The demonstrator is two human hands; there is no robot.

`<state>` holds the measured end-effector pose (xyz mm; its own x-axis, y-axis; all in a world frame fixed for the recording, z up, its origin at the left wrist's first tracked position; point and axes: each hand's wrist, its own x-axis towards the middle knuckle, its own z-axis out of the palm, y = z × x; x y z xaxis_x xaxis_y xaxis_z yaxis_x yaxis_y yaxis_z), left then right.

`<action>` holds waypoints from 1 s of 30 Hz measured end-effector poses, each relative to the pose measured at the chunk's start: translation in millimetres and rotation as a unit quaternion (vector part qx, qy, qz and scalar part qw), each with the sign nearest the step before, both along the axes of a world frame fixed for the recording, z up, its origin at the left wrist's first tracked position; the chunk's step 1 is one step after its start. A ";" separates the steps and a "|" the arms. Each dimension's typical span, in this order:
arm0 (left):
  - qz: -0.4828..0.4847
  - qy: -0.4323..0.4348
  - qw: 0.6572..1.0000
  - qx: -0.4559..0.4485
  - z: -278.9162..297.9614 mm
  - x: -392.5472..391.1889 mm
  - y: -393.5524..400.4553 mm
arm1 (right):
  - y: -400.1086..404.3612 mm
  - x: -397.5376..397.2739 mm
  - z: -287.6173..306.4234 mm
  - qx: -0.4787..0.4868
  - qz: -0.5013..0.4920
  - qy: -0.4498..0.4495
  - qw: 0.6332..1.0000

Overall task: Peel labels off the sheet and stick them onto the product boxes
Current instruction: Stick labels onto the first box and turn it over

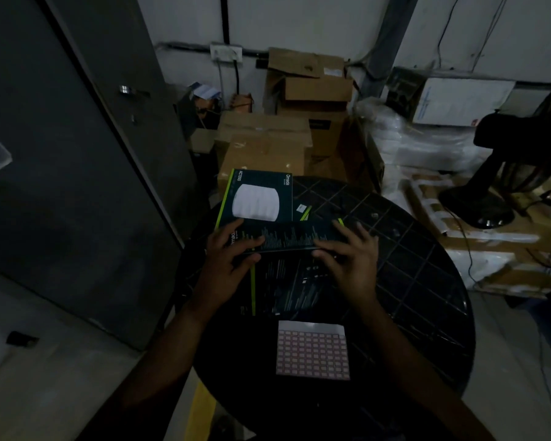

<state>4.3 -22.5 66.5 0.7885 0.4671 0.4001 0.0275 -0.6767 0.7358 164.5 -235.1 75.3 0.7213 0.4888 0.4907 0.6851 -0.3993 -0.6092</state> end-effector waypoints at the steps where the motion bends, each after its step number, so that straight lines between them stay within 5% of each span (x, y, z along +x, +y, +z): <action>1: -0.002 0.011 1.000 0.007 0.6 0.3 1.1 | -8.7 3.5 -4.6 0.034 0.005 0.031 0.999; 4: 0.007 0.021 0.999 0.042 1.0 -2.2 0.5 | -17.6 4.3 -8.2 0.102 0.027 0.097 0.990; 9: 0.099 0.086 0.936 0.325 11.1 0.7 -20.6 | -18.9 8.7 4.3 0.154 0.015 0.156 0.976; 18: 0.060 0.194 0.909 0.363 -1.3 25.9 -80.2 | -28.1 -2.0 -4.2 0.088 0.051 0.099 0.990; 22: 0.054 0.208 0.904 0.369 1.4 31.3 -72.2 | -40.5 -26.5 -34.1 -0.078 0.050 0.130 0.987; 26: 0.048 0.225 0.901 0.367 4.3 31.0 -70.8 | -54.2 -41.5 -92.3 -0.108 0.027 0.224 0.968; 30: 0.044 0.238 0.899 0.364 7.1 27.3 -74.4 | -80.9 -39.3 -160.1 -0.294 0.029 0.297 0.908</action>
<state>31.6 -96.9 73.6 0.9243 0.2862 0.2526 0.2984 -0.9544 -0.0108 125.3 -316.0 -84.8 0.7380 0.5863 -0.3341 0.3361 -0.7487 -0.5714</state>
